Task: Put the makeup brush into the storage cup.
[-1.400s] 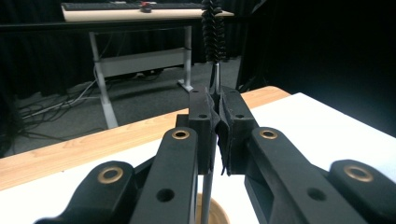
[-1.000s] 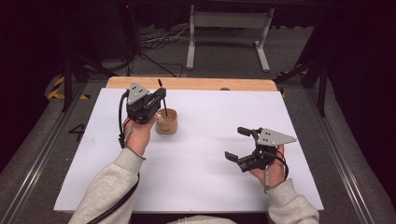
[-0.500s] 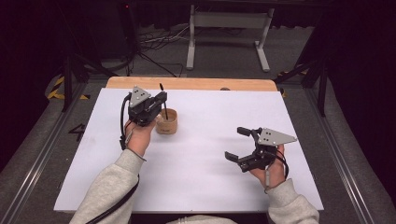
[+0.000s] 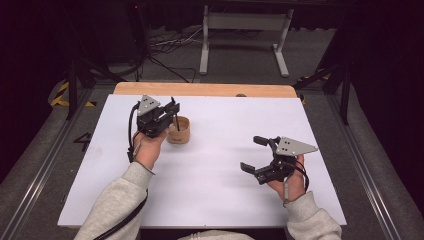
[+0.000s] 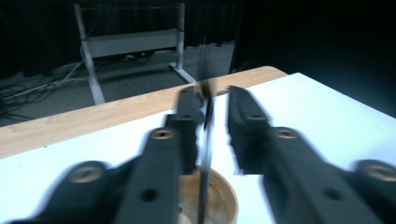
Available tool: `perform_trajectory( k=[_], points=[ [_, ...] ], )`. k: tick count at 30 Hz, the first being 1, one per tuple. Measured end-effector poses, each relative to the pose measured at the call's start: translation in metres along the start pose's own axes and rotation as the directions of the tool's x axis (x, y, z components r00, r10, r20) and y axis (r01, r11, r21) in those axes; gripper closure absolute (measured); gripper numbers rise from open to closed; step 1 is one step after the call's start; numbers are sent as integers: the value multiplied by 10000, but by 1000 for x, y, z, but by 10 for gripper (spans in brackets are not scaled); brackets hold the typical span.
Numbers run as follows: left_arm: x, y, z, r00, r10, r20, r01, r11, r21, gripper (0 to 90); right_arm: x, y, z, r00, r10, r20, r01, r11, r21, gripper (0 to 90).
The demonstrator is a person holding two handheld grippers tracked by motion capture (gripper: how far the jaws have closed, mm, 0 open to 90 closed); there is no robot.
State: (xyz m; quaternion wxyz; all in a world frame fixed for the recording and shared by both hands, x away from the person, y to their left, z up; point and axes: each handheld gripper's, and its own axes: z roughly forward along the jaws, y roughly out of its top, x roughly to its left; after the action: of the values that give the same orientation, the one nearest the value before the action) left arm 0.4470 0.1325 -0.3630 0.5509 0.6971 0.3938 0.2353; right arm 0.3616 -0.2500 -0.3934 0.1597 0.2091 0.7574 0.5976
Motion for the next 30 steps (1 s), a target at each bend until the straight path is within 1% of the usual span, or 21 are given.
perform_trajectory(
  k=[1,2,3,5,6,8,9,10,11,12,13,14,15,17,18,19,20,21,24,27,30],
  points=[
    [0,0,-1,9997,228,4,-228,9997,-6,633,0,0,0,10000,5,-7,-5,10000,-10,0],
    [0,0,-1,9997,228,4,-228,9997,-6,539,-1,1,0,10000,16,11,-16,10000,-34,0],
    [1,0,-6,9980,616,149,-615,9981,-74,474,-1,1,-1,10000,31,9,-31,10000,-50,0],
    [4,0,-12,9971,645,401,-640,9978,-144,385,-2,1,0,10000,81,-4,-81,9999,-81,0],
    [5,1,-15,9969,587,516,-576,9981,-228,344,-2,1,0,10000,75,-15,-76,9999,-68,0],
    [6,1,-18,9964,591,602,-573,9978,-322,279,-2,1,1,10000,74,-19,-74,10000,-59,0],
    [6,1,-22,9957,570,727,-543,9978,-383,235,-2,2,1,10000,32,6,-32,10000,-52,0],
    [6,0,-26,9940,605,907,-559,9970,-527,210,-2,2,1,10000,35,22,-35,10000,-76,0],
    [6,0,-26,9940,605,907,-559,9970,-527,191,-2,2,1,10000,35,22,-35,10000,-76,0],
    [5,-1,-31,9921,646,1071,-585,9965,-597,191,-3,3,0,10000,20,30,-19,9999,-99,0],
    [5,-1,-35,9911,696,1133,-621,9957,-686,164,-3,4,-1,10000,0,62,1,9999,-117,0],
    [5,-2,-39,9883,712,1351,-622,9956,-697,143,-4,5,-2,10000,2,87,0,9998,-179,0],
    [6,-2,-41,9864,747,1466,-646,9953,-726,131,-5,5,-3,9999,9,106,-7,9998,-213,0],
    [6,-3,-48,9840,811,1584,-693,9945,-785,103,-5,6,-4,9999,18,140,-15,9998,-221,0],
    [6,-3,-48,9840,811,1584,-693,9945,-785,88,-6,6,-5,9999,35,144,-31,9997,-231,0],
    [6,-3,-52,9808,882,1737,-740,9935,-861,88,-6,6,-5,9999,35,144,-31,9997,-231,0],
    [5,-5,-61,9763,1001,1920,-837,9923,-918,71,-6,6,-5,9999,27,136,-24,9997,-239,0],
    [5,-5,-61,9763,1001,1920,-837,9923,-918,47,-6,6,-5,9999,27,136,-24,9997,-239,0],
    [6,-8,-75,9724,1032,2093,-805,9902,-1140,36,-9,7,-9,9997,-9,226,17,9995,-326,0],
    [8,-14,-85,9720,1207,2015,-992,9885,-1138,33,-10,7,-12,9995,-43,319,55,9993,-378,0],
    [9,-19,-92,9706,1186,2095,-968,9891,-1113,30,-11,6,-14,9994,-114,325,127,9990,-417,0]
  ],
)
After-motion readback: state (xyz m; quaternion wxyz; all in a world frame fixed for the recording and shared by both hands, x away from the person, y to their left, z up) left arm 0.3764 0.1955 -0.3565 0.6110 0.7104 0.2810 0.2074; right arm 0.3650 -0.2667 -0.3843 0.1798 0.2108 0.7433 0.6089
